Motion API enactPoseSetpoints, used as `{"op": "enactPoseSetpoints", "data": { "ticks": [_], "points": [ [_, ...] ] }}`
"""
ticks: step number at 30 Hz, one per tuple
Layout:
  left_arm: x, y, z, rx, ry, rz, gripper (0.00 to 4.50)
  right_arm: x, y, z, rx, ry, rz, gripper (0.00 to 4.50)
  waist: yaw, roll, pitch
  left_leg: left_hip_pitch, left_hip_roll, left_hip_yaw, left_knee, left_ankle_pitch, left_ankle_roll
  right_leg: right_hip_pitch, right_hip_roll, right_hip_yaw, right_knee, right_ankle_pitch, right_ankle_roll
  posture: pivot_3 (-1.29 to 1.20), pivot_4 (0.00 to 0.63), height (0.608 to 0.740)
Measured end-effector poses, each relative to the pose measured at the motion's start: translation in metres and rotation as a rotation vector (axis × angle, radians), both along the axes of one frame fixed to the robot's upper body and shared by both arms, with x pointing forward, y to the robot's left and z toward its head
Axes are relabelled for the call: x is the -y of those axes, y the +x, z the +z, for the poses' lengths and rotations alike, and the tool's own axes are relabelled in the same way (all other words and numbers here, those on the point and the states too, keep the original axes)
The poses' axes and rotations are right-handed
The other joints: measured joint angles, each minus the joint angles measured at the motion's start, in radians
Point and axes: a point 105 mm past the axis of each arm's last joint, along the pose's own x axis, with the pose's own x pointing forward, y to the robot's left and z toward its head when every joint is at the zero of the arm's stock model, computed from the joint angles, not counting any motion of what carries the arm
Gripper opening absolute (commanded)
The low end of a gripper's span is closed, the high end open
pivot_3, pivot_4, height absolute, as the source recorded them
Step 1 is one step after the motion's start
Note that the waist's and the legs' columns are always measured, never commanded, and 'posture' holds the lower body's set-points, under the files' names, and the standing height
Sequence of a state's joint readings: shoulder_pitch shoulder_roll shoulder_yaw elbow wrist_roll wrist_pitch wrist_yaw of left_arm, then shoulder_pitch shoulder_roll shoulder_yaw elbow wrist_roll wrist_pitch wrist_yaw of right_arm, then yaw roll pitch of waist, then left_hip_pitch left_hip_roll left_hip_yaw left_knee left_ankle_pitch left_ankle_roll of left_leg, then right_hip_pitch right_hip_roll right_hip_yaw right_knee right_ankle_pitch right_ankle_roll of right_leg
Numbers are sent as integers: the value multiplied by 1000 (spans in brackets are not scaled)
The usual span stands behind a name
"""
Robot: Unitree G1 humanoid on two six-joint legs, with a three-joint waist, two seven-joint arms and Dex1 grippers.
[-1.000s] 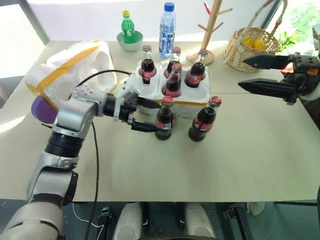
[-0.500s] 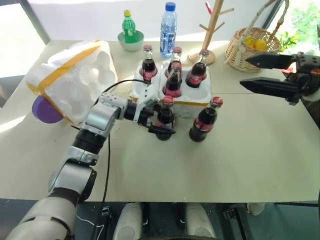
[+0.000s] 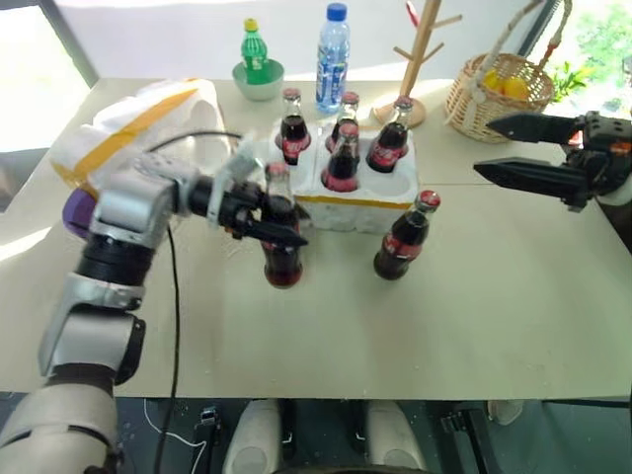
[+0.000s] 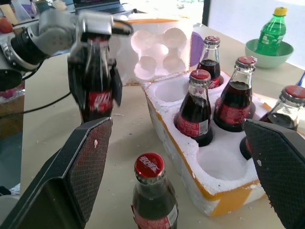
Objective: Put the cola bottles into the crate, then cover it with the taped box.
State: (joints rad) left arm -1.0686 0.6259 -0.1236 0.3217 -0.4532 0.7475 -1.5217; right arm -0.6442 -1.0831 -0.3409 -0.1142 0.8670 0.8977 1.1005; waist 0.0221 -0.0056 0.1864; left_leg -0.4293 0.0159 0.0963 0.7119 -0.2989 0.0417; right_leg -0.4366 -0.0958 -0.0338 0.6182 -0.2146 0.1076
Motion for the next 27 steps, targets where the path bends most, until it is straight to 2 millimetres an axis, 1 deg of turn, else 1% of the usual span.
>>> {"op": "enactPoseSetpoints", "data": {
  "ticks": [1, 3, 5, 6, 8, 10, 11, 13, 14, 18, 20, 24, 26, 27],
  "points": [
    [-2, 5, 12, 32, -25, 30, 2537, 1, 0, -2, -4, 1, -4, 4500, 0, 0, 0, 0, 0, 0, 2, -1, 1, 1, 0, 0, 0, 0, 0, 0, 150, 740],
    [-6, 25, 37, 96, -96, 132, 2537, 5, 0, -5, -10, 8, -23, 4500, -2, 0, 0, 0, -1, 0, 4, -3, 5, 2, -1, 0, -1, 0, 0, 0, 150, 740],
    [-13, 45, 47, 135, -133, 238, 2537, 6, -1, -6, -5, 6, -32, 4500, -8, 0, 0, 1, -1, 2, 4, -3, 5, 3, -1, 0, -1, 1, 3, 0, 150, 740],
    [-15, 54, 46, 150, -135, 278, 2537, 5, -1, -7, -4, 3, -34, 4500, -10, 0, 0, 1, -1, 2, 4, -2, 4, 3, -1, 0, -1, 2, 3, 0, 150, 740],
    [-17, 68, 37, 172, -113, 338, 2537, 5, -1, -8, -2, 3, -40, 4500, -10, 0, 0, 1, -2, 3, 4, -1, 1, 2, -1, 0, -1, 2, 3, 0, 150, 740],
    [-16, 80, 22, 159, -108, 384, 2537, 5, -1, -10, -4, 5, -45, 4500, -10, 0, 0, 1, -1, 4, 4, -1, 1, 2, 0, 0, -2, 1, 3, 0, 150, 740],
    [-13, 83, 23, 160, -136, 389, 2537, 5, -1, -11, -7, 12, -46, 4500, -10, -1, 1, 1, -1, 4, 4, -1, 1, 1, 0, 0, -1, 1, 3, 0, 150, 740],
    [-4, 87, 24, 185, -134, 389, 2537, 4, -1, -13, -7, 23, -43, 4500, -8, -1, 1, 1, -1, 4, 4, -1, 1, 2, 0, 0, -2, 1, 3, 0, 150, 740],
    [-3, 89, 20, 187, -129, 394, 2537, 2, -2, -14, -9, 27, -38, 4500, -9, -1, 1, 1, -1, 4, 4, -1, 2, 2, 0, 0, -2, 2, 3, 0, 150, 740],
    [2, 95, -8, 185, -78, 413, 2537, 4, -4, -24, -33, 30, -61, 4500, -9, -2, 1, 0, 0, 4, 4, -1, 2, 1, -1, 1, -2, 2, 3, 0, 150, 740],
    [2, 96, -17, 189, -59, 421, 2537, 6, -4, -28, -44, 32, -69, 4500, -9, -2, 1, 0, 0, 4, 4, -1, 2, 0, -1, 1, -2, 2, 3, 0, 150, 740],
    [2, 96, -22, 213, -24, 415, 2537, 8, -6, -27, -37, 46, -80, 4500, -9, -2, 1, -2, -1, 4, 4, -1, 2, -1, -1, 1, -2, 2, 3, 0, 150, 740],
    [2, 95, -26, 223, 0, 401, 3596, 9, -7, -28, -41, 48, -86, 4500, -10, -2, 1, -2, -1, 4, 4, -1, 2, -1, -1, 1, -2, 2, 3, 0, 150, 740],
    [1, 93, -31, 225, 23, 384, 3956, 9, -7, -30, -48, 46, -89, 4500, -10, -2, 1, -2, -1, 4, 4, -1, 2, -1, 0, 1, -1, 2, 3, 0, 150, 740]
  ]
}}
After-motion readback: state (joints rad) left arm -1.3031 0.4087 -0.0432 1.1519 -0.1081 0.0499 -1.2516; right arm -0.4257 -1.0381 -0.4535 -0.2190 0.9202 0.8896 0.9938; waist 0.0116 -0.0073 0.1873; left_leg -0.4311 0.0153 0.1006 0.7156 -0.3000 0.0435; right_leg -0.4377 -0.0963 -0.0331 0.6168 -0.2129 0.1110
